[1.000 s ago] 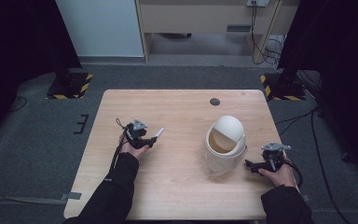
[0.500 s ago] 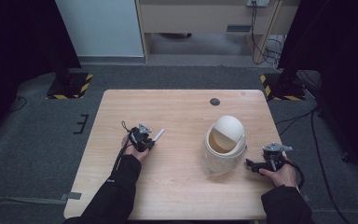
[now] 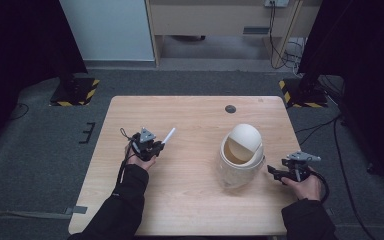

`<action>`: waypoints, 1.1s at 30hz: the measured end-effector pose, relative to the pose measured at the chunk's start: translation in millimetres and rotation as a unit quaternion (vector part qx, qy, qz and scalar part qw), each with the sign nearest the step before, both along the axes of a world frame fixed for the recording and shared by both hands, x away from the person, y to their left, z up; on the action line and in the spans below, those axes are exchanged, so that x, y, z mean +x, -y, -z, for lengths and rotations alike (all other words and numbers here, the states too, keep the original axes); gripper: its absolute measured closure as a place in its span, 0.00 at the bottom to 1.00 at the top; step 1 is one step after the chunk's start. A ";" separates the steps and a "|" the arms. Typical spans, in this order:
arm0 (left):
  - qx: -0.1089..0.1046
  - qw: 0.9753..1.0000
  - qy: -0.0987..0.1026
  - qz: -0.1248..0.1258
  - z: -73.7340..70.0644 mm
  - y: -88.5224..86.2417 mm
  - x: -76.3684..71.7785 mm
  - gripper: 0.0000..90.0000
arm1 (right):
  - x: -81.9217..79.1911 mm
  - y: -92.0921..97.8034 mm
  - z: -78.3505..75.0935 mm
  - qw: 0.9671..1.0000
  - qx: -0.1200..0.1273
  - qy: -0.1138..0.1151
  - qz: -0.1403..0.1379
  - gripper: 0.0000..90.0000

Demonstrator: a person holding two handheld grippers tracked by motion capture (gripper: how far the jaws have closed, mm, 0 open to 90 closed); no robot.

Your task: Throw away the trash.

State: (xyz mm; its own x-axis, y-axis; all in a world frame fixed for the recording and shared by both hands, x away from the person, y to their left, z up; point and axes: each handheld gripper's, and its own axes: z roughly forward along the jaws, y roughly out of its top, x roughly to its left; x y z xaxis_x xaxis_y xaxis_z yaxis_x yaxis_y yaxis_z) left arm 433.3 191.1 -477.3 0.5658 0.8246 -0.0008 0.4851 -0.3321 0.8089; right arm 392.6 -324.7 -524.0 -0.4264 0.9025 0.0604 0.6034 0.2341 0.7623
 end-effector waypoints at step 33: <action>-0.095 0.985 0.124 0.071 -84.9 26.3 -47.0 0.88 | -34.0 -4.9 -120.4 0.961 0.142 0.233 0.037 0.40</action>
